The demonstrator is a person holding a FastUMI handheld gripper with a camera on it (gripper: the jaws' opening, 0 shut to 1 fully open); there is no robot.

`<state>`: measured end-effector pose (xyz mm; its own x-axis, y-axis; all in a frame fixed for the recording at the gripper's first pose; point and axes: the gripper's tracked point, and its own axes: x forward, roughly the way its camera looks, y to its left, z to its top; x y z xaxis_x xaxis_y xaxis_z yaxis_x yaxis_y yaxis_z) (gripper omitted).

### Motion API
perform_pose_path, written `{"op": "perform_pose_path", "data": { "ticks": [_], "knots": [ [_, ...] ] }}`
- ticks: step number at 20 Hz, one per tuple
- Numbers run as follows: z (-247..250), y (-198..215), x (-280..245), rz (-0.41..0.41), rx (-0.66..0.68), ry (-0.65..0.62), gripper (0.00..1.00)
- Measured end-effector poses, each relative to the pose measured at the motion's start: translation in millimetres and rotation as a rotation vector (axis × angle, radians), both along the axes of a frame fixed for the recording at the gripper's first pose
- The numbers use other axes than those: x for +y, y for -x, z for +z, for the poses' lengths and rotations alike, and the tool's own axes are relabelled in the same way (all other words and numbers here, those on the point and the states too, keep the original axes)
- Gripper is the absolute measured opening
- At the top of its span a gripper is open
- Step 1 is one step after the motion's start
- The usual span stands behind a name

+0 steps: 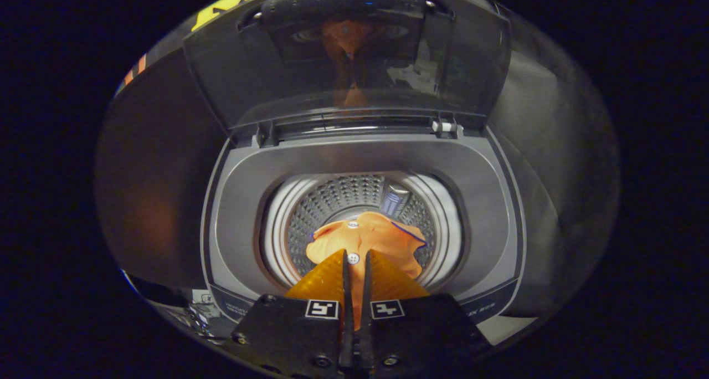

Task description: Put the clothes into the washing machine and then close the washing machine lid.

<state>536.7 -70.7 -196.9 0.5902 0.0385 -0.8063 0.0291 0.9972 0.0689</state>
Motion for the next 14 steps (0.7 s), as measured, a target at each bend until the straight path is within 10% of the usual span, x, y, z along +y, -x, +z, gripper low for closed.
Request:
{"op": "perform_pose_path", "data": {
  "ticks": [12, 14],
  "knots": [
    [4.1, 4.3, -1.4, 0.012, -0.006, -0.002, 0.20],
    [0.0, 5.1, -1.7, 0.010, -0.004, 0.007, 0.49]
  ]
}}
